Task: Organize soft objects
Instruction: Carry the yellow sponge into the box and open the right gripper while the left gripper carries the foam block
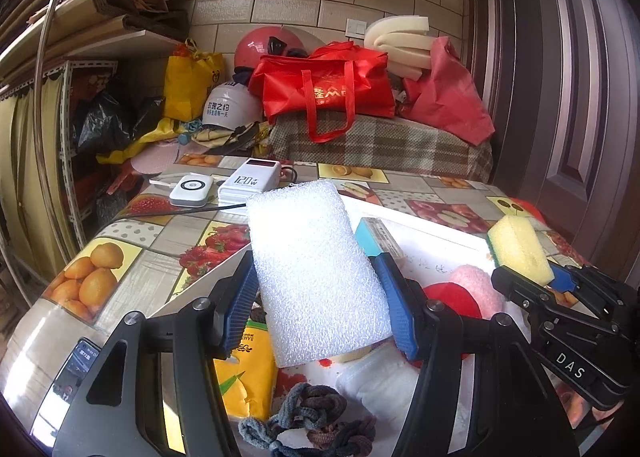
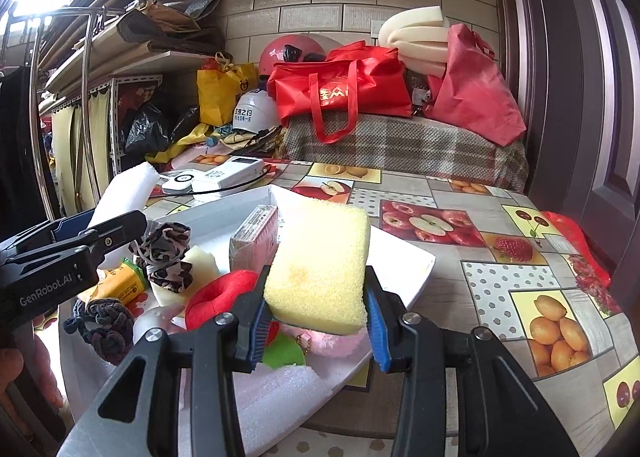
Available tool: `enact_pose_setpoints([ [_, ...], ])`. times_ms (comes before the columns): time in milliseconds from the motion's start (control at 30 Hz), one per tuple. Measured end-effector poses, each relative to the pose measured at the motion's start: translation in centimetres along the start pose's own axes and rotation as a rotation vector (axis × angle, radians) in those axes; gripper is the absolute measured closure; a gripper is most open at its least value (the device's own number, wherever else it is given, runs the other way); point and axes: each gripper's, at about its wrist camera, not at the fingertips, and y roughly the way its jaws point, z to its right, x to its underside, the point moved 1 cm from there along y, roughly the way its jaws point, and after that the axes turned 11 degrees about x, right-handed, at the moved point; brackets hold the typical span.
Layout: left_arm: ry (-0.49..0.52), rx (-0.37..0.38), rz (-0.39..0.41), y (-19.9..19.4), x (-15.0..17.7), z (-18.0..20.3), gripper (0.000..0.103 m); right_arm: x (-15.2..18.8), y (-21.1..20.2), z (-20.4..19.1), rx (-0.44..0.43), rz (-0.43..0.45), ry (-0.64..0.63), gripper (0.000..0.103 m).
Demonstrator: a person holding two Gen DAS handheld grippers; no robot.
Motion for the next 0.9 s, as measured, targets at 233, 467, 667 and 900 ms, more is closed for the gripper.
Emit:
enact_pose_setpoints([
  [233,0.035,0.007,-0.018,0.9,-0.2,0.8,0.044,-1.0,2.5,-1.1,0.005,-0.029,-0.013,0.061],
  [467,0.032,0.011,-0.018,1.0,-0.3,0.7,0.044,-1.0,2.7,-1.1,0.001,-0.032,-0.013,0.061],
  [667,0.093,-0.008,0.001,0.8,-0.2,2.0,0.044,-1.1,2.6,-1.5,-0.008,-0.021,-0.036,0.060],
  [900,0.129,-0.007,0.006,0.8,0.0,2.7,0.043,-1.1,3.2,-1.8,-0.049,-0.052,-0.051,0.060],
])
